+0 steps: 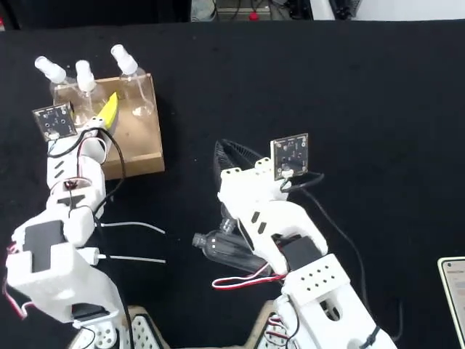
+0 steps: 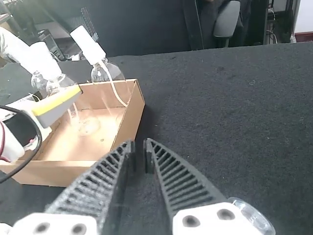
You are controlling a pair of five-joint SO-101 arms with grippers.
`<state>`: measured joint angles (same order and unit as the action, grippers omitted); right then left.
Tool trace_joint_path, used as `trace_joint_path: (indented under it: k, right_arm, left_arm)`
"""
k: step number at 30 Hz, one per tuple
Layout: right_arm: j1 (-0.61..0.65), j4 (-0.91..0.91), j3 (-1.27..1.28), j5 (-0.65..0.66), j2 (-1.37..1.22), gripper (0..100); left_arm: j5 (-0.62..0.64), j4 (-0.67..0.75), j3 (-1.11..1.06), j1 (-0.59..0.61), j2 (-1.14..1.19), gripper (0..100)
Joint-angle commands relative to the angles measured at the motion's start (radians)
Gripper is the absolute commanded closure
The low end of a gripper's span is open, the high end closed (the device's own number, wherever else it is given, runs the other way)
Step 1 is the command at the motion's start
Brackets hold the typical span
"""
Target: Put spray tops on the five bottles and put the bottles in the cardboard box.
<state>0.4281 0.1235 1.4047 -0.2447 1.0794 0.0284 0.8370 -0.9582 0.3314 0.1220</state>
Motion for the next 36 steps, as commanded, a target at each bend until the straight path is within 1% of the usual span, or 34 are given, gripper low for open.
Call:
trace_joint_path:
  k: [1,10,11,13,15,23,25,27,33,34,36]
  right_arm:
    - [0.011,-0.023,-0.005,0.009,-0.073,95.6]
    - [0.012,-0.028,0.002,0.009,-0.073,95.6]
    - [0.012,-0.028,0.002,0.009,-0.073,95.6]
    - [0.012,-0.028,0.004,0.009,-0.073,95.6]
    - [0.012,-0.028,0.004,0.009,-0.073,95.6]
    - [0.011,-0.028,0.004,0.009,-0.073,95.6]
    - [0.011,-0.028,0.004,0.009,-0.073,95.6]
    - [0.011,-0.026,0.005,0.009,-0.073,95.6]
    - [0.008,-0.023,0.005,0.009,-0.073,95.6]
    - [0.008,-0.023,0.005,0.009,-0.073,95.6]
    - [0.008,-0.023,0.005,0.009,-0.073,95.6]
  left_arm:
    - [0.002,-0.003,-0.035,0.002,-0.109,66]
    - [0.000,-0.006,-0.213,0.012,-0.265,66]
    - [0.000,-0.028,-0.231,0.012,-0.287,66]
    - [-0.002,-0.133,-0.243,0.012,-0.339,66]
    - [-0.002,-0.284,-0.243,0.013,-0.408,66]
    - [0.003,-0.830,-0.243,0.090,-0.786,66]
    - [0.006,-0.941,-0.254,0.122,-0.856,66]
    - [0.006,-1.013,-0.271,0.165,-0.916,66]
    - [-0.002,-1.002,-0.363,0.375,-1.062,66]
    - [-0.009,-0.997,-0.398,0.390,-1.091,66]
    - [-0.086,-0.994,-0.460,0.384,-1.146,66]
